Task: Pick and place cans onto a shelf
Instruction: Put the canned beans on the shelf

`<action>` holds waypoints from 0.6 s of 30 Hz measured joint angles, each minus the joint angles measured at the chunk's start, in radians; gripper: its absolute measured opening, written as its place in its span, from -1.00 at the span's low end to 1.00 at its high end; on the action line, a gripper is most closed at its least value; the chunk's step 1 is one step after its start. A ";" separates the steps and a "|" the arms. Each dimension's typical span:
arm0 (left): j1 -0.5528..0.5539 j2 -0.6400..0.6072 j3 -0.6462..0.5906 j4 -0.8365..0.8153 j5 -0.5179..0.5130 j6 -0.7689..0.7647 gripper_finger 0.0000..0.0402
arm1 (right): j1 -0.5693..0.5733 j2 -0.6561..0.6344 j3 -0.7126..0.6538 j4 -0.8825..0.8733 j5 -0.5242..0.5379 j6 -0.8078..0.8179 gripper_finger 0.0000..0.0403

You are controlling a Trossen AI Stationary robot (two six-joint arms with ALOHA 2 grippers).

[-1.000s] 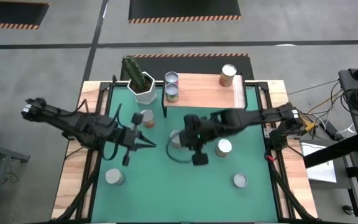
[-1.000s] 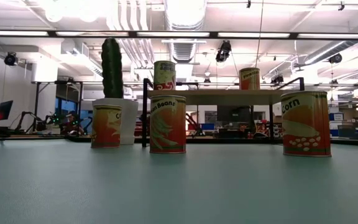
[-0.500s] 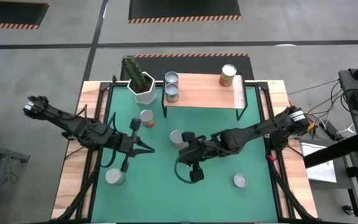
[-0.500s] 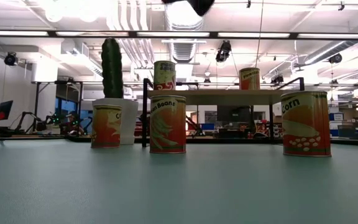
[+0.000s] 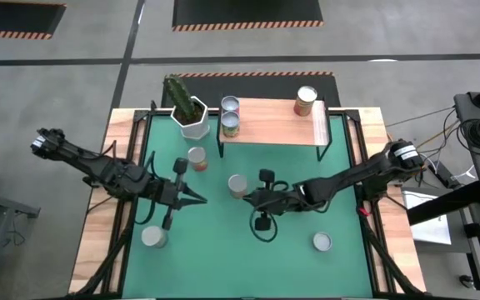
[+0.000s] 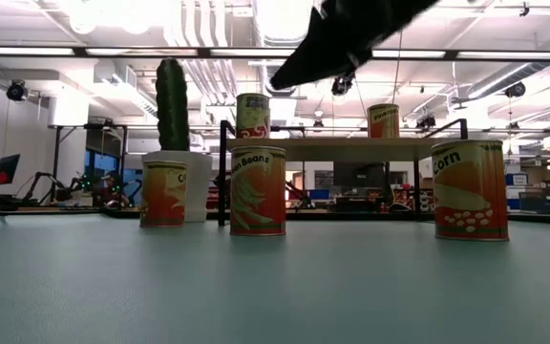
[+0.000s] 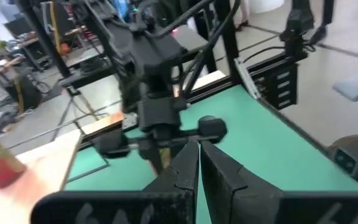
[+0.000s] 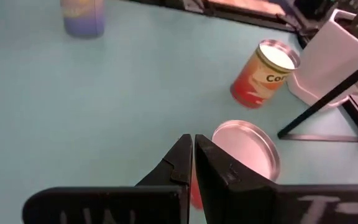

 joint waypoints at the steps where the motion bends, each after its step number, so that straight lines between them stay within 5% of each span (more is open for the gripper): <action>1: -0.001 -0.001 0.000 0.000 -0.020 0.005 -1.00 | -0.005 0.000 -0.030 0.054 0.000 -0.002 -0.96; 7: 0.000 -0.003 0.000 -0.044 -0.107 0.007 -1.00 | -0.048 0.000 -0.175 0.332 0.001 -0.013 -0.96; 18: 0.000 -0.003 0.000 -0.045 -0.114 0.005 -1.00 | -0.099 0.000 -0.211 0.357 0.001 0.045 -0.82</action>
